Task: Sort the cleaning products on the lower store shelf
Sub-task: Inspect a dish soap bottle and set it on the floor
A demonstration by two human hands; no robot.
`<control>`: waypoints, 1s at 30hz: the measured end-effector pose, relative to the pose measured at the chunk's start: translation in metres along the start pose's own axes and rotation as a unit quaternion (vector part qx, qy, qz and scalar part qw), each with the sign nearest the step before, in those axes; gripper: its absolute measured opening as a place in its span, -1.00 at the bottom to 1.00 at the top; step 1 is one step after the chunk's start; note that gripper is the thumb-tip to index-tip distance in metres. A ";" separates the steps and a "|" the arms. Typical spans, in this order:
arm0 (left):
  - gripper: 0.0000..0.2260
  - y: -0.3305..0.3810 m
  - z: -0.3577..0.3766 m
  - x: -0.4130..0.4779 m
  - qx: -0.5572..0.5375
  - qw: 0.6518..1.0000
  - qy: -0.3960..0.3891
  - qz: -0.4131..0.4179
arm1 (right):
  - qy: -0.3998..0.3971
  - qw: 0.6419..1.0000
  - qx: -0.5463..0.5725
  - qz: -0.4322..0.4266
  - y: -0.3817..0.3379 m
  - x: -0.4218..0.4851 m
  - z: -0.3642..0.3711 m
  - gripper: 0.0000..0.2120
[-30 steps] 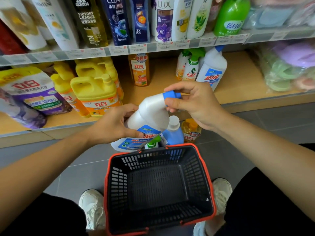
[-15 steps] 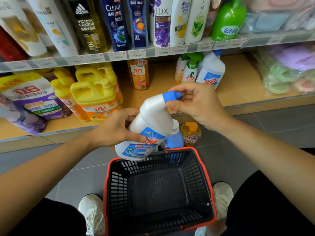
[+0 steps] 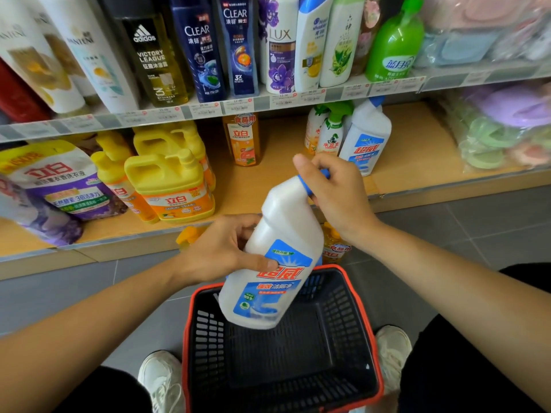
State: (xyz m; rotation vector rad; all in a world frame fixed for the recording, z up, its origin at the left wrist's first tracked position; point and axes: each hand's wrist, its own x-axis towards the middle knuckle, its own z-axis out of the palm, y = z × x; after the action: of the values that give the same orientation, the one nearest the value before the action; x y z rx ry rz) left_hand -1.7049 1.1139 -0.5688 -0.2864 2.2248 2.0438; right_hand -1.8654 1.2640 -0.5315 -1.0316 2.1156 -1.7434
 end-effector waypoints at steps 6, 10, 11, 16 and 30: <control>-0.53 0.003 -0.004 0.000 -0.023 1.000 0.013 -0.007 | -0.105 0.993 0.011 -0.062 0.003 -0.002 -0.008 -0.94; -0.54 0.005 -0.005 0.000 -0.021 1.000 0.016 -0.002 | -0.097 0.994 0.007 -0.045 0.001 0.001 -0.009 -0.93; -0.55 0.004 -0.004 0.000 -0.017 1.000 0.015 -0.003 | -0.079 0.996 -0.003 -0.033 0.000 0.003 -0.009 -0.89; -0.56 0.000 0.003 -0.001 -0.044 0.999 0.013 -0.010 | -0.085 0.996 0.025 0.004 0.001 0.002 -0.010 -0.83; -0.70 0.012 -0.012 0.002 -0.227 0.957 0.178 -0.015 | -0.327 0.903 0.082 0.268 0.028 -0.031 -0.007 -0.41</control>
State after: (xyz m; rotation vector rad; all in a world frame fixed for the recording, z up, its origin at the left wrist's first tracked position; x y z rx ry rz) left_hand -1.7090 1.1028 -0.5565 -0.7770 1.8553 2.6442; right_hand -1.8575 1.2905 -0.5638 -0.7402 1.5819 -1.0802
